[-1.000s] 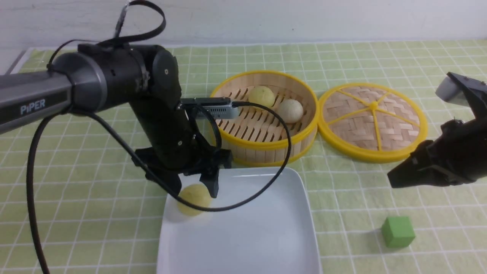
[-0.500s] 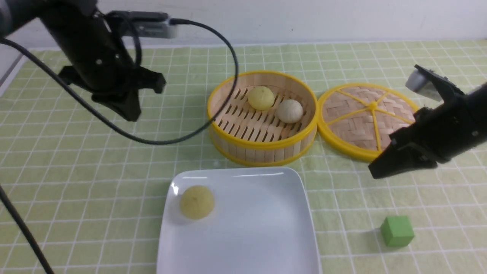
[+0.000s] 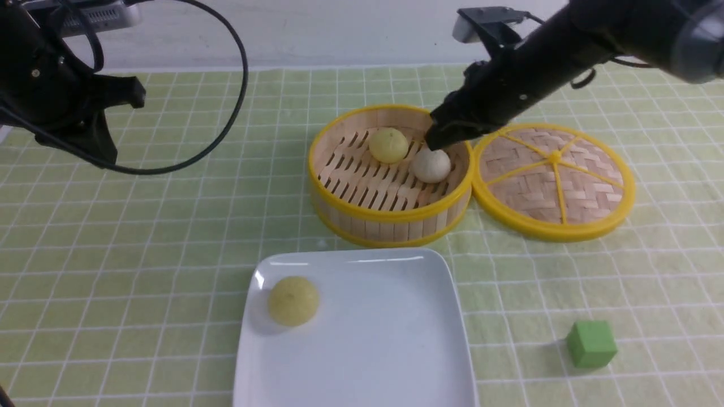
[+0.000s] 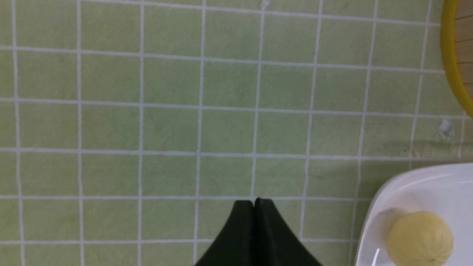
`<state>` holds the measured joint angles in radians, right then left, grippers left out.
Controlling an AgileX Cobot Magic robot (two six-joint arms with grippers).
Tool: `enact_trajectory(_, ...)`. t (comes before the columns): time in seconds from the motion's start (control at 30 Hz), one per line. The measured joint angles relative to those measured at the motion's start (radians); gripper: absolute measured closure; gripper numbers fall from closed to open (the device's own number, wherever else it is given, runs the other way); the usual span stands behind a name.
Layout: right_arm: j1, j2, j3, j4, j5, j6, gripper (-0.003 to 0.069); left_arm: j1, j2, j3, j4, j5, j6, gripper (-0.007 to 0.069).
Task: Put the steamed buns into the plate on the green tablecloth.
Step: 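Reach toward a bun in the bamboo steamer with the right gripper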
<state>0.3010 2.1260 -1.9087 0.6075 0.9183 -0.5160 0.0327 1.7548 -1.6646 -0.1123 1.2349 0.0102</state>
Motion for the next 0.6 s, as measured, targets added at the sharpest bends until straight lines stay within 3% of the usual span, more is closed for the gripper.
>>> enact_trajectory(0.2, 0.028, 0.234, -0.245, -0.014, -0.107, 0.001, 0.0335, 0.000, 0.000, 0.009, -0.018, 0.001, -0.001, 0.0620)
enact_trajectory(0.33, 0.027, 0.317, -0.292, -0.021, -0.159, 0.001, 0.0267, 0.000, 0.000, 0.009, -0.021, 0.001, -0.001, 0.0620)
enact_trajectory(0.47, 0.027, 0.342, -0.297, -0.021, -0.161, 0.002, 0.0293, 0.000, 0.000, 0.009, -0.022, 0.001, -0.001, 0.0620)
enact_trajectory(0.6, 0.027, 0.340, -0.304, -0.021, -0.160, 0.006, 0.0494, 0.000, 0.000, 0.009, -0.022, 0.001, -0.001, 0.0619)
